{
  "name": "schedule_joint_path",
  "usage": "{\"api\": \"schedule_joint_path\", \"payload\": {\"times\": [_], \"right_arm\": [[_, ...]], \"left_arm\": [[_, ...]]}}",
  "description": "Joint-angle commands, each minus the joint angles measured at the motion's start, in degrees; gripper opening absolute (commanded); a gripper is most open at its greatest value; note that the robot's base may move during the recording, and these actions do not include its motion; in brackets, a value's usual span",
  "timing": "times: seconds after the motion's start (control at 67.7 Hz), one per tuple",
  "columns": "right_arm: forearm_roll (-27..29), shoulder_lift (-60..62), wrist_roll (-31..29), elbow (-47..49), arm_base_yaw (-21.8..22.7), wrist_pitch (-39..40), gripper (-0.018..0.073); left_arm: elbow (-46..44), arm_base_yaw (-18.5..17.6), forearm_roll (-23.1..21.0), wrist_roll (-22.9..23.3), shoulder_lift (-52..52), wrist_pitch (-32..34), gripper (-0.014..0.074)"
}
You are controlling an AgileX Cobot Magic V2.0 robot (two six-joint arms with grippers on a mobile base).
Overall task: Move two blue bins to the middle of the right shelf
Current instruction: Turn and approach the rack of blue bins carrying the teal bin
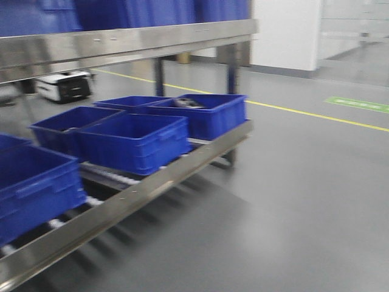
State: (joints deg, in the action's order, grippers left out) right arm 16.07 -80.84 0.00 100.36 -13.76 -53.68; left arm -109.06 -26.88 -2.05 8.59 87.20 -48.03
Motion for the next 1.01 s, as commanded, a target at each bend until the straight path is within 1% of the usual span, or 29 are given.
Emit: {"api": "schedule_joint_path", "payload": {"times": [0.0, 0.99], "right_arm": [[2.6, 0.8, -1.9, 0.7, -0.2, 3.9, -0.0154], [2.6, 0.8, -1.9, 0.7, -0.2, 4.0, -0.0154]], "left_arm": [[-1.1, -0.2, -3.2, 0.3, -1.3, 7.3, -0.0111], [-1.1, -0.2, -2.8, 0.3, -1.3, 7.3, -0.0111]]}}
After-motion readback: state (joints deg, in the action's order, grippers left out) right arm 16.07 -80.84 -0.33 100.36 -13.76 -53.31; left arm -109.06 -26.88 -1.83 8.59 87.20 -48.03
